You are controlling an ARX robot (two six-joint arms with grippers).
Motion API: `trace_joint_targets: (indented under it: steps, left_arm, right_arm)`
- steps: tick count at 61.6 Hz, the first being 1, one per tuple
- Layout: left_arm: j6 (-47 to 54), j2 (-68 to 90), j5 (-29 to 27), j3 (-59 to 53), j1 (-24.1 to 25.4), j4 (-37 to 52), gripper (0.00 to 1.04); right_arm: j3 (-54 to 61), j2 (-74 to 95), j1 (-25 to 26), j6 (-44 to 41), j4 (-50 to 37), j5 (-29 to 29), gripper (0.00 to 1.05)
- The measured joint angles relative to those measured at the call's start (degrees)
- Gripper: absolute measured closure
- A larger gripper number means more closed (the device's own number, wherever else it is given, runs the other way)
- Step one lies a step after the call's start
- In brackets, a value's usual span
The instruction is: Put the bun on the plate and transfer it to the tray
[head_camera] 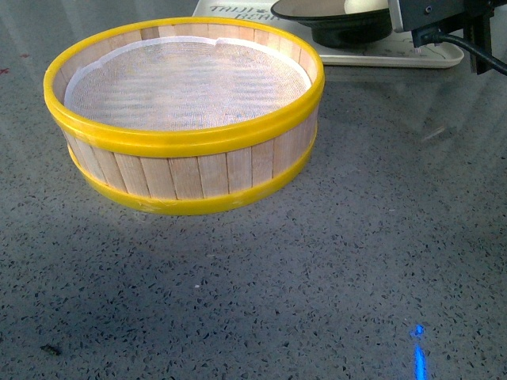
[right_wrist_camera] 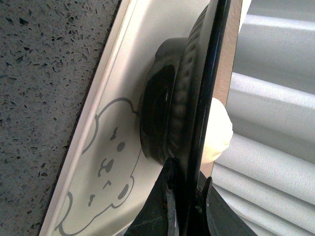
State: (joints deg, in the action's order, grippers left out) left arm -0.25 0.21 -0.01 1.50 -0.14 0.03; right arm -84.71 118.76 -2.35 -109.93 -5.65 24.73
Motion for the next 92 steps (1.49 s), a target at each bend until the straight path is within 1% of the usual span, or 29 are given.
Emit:
trace_joint_targets:
  steps: [9, 18, 28, 30, 35, 38, 48, 52, 54, 55, 59, 62, 63, 66, 67, 71, 77, 78, 79, 80, 81, 82, 83, 85, 86, 88, 89, 90, 92]
  left_arm:
    - [0.00, 0.00, 0.00, 0.00, 0.00, 0.00, 0.07]
    - [0.00, 0.00, 0.00, 0.00, 0.00, 0.00, 0.07]
    - [0.00, 0.00, 0.00, 0.00, 0.00, 0.00, 0.07]
    - [0.00, 0.00, 0.00, 0.00, 0.00, 0.00, 0.07]
    - [0.02, 0.00, 0.00, 0.00, 0.00, 0.00, 0.07]
    - [0.00, 0.00, -0.02, 0.00, 0.00, 0.00, 0.07]
    - [0.00, 0.00, 0.00, 0.00, 0.00, 0.00, 0.07]
    - [0.00, 0.00, 0.00, 0.00, 0.00, 0.00, 0.07]
    - [0.00, 0.00, 0.00, 0.00, 0.00, 0.00, 0.07]
    - [0.00, 0.00, 0.00, 0.00, 0.00, 0.00, 0.07]
    - [0.00, 0.00, 0.00, 0.00, 0.00, 0.00, 0.07]
    - [0.00, 0.00, 0.00, 0.00, 0.00, 0.00, 0.07]
    - [0.00, 0.00, 0.00, 0.00, 0.00, 0.00, 0.07]
    - [0.00, 0.00, 0.00, 0.00, 0.00, 0.00, 0.07]
    - [0.00, 0.00, 0.00, 0.00, 0.00, 0.00, 0.07]
    - [0.00, 0.02, -0.02, 0.00, 0.00, 0.00, 0.07]
    - [0.00, 0.00, 0.02, 0.00, 0.00, 0.00, 0.07]
    - [0.00, 0.00, 0.02, 0.00, 0.00, 0.00, 0.07]
    - [0.00, 0.00, 0.00, 0.00, 0.00, 0.00, 0.07]
    - [0.00, 0.00, 0.00, 0.00, 0.00, 0.00, 0.07]
    - [0.00, 0.00, 0.00, 0.00, 0.00, 0.00, 0.07]
    - [0.00, 0.00, 0.00, 0.00, 0.00, 0.00, 0.07]
    - [0.00, 0.00, 0.00, 0.00, 0.00, 0.00, 0.07]
    - [0.00, 0.00, 0.00, 0.00, 0.00, 0.00, 0.07]
    - [0.00, 0.00, -0.04, 0.00, 0.00, 0.00, 0.07]
    - [0.00, 0.00, -0.07, 0.00, 0.00, 0.00, 0.07]
    - [0.00, 0.00, -0.07, 0.00, 0.00, 0.00, 0.07]
    - [0.00, 0.00, -0.07, 0.00, 0.00, 0.00, 0.07]
    - [0.00, 0.00, -0.07, 0.00, 0.00, 0.00, 0.07]
  right_arm:
    - [0.33, 0.00, 0.26, 1.29, -0.13, -0.02, 1.02]
    - [2.67, 0.00, 1.11, 2.73, -2.80, 0.48, 1.02]
    - [7.04, -0.02, 2.86, 2.34, -5.66, 1.53, 0.79]
    - [7.96, -0.04, 3.26, 2.29, -6.29, 1.97, 0.74]
    - [10.84, -1.64, 4.26, 2.56, -8.07, 2.32, 0.56]
    - [12.17, -2.45, 4.63, 2.93, -8.83, 2.67, 0.49]
    - [17.44, -7.15, 5.33, 5.92, -11.43, 4.83, 0.24]
    - [20.98, -11.21, 5.38, 9.01, -13.27, 6.16, 0.11]
    - [22.62, -13.33, 5.38, 10.78, -14.32, 6.71, 0.07]
    - [23.17, -14.08, 5.38, 11.10, -14.73, 6.86, 0.07]
    - [28.52, -21.38, 5.16, 18.27, -20.79, 6.43, 0.09]
    - [32.41, -26.49, 4.87, 25.53, -26.56, 3.08, 0.09]
    - [33.05, -27.32, 4.83, 26.16, -27.06, 2.69, 0.09]
    - [35.95, -31.58, 4.83, 33.94, -31.26, -1.90, 0.09]
    - [36.37, -32.33, 4.83, 34.67, -31.63, -2.54, 0.09]
    - [37.44, -35.56, 4.90, 43.47, -32.44, -3.74, 0.09]
    - [37.57, -36.22, 4.98, 48.48, -32.61, -4.13, 0.09]
    - [37.83, -36.17, 4.81, 50.56, -32.41, -5.49, 0.09]
    - [38.05, -36.20, 4.52, 52.15, -32.20, -6.78, 0.11]
    - [38.71, -36.44, 3.98, 54.90, -32.02, -10.34, 0.14]
    - [39.19, -36.57, 3.74, 56.87, -32.06, -12.26, 0.16]
    - [40.33, -36.89, 3.34, 62.38, -32.33, -15.82, 0.19]
    - [40.94, -37.11, 3.19, 64.70, -32.52, -17.40, 0.21]
    - [43.76, -38.18, 2.67, 74.07, -33.55, -21.75, 0.28]
    - [44.52, -38.51, 2.60, 75.25, -33.83, -22.14, 0.30]
    - [47.30, -40.00, 2.38, 84.96, -34.91, -23.93, 0.37]
    - [47.98, -40.44, 2.38, 86.01, -35.19, -24.09, 0.39]
    - [49.29, -41.31, 2.36, 90.75, -35.76, -24.30, 0.42]
    - [51.04, -42.64, 2.38, 95.43, -36.57, -24.50, 0.48]
